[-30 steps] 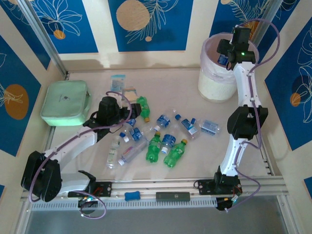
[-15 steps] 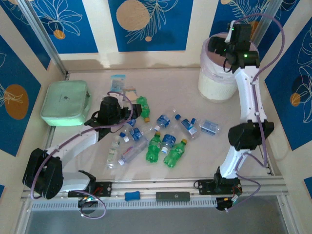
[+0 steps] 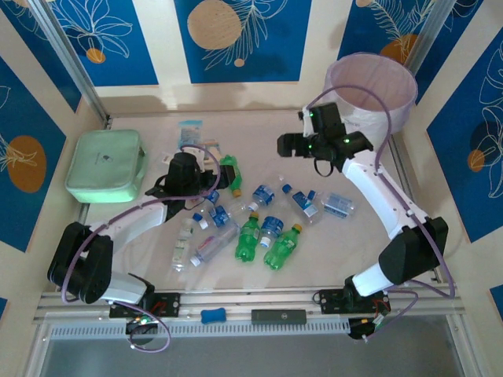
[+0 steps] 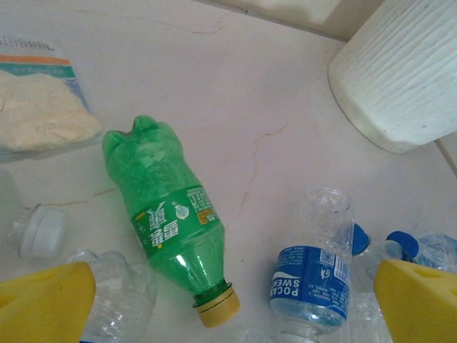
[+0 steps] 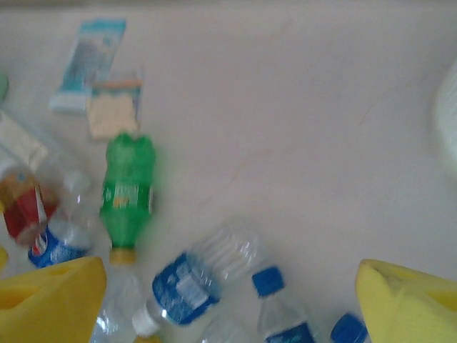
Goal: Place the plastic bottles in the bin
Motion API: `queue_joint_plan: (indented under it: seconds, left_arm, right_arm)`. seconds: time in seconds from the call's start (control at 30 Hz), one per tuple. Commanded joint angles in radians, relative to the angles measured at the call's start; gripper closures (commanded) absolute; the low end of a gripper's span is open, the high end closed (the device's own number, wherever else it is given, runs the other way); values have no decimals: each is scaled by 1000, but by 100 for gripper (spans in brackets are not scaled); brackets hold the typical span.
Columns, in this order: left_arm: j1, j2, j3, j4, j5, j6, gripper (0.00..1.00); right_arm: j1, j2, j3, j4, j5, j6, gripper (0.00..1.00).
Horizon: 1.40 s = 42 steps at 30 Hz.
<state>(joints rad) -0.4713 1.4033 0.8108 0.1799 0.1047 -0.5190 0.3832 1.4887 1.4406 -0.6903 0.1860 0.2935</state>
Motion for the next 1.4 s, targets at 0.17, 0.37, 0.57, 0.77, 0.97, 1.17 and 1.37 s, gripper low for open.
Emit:
queue_joint_plan:
  seconds: [0.17, 0.37, 0.57, 0.77, 0.97, 1.17, 1.37]
  left_arm:
    - [7, 0, 8, 34, -7, -10, 0]
    - [9, 15, 36, -52, -82, -51, 0]
    - [33, 29, 21, -4, -68, -136, 0]
    - [63, 7, -14, 9, -53, -176, 0]
    - [83, -21, -50, 4, -68, -183, 0]
    - [98, -10, -39, 19, -48, -194, 0]
    - [102, 0, -24, 26, -28, -200, 0]
  right_arm:
    - [25, 23, -124, -181, -56, 84, 9]
    - [33, 65, -173, -261, -18, 101, 10]
    - [41, 169, -158, -274, -4, 49, 11]
    - [50, 262, -116, -282, 72, 8, 15]
    - [49, 311, -108, -291, 123, -7, 16]
    - [52, 331, -111, -278, 123, -8, 21]
    - [48, 335, -123, -254, 97, -7, 25]
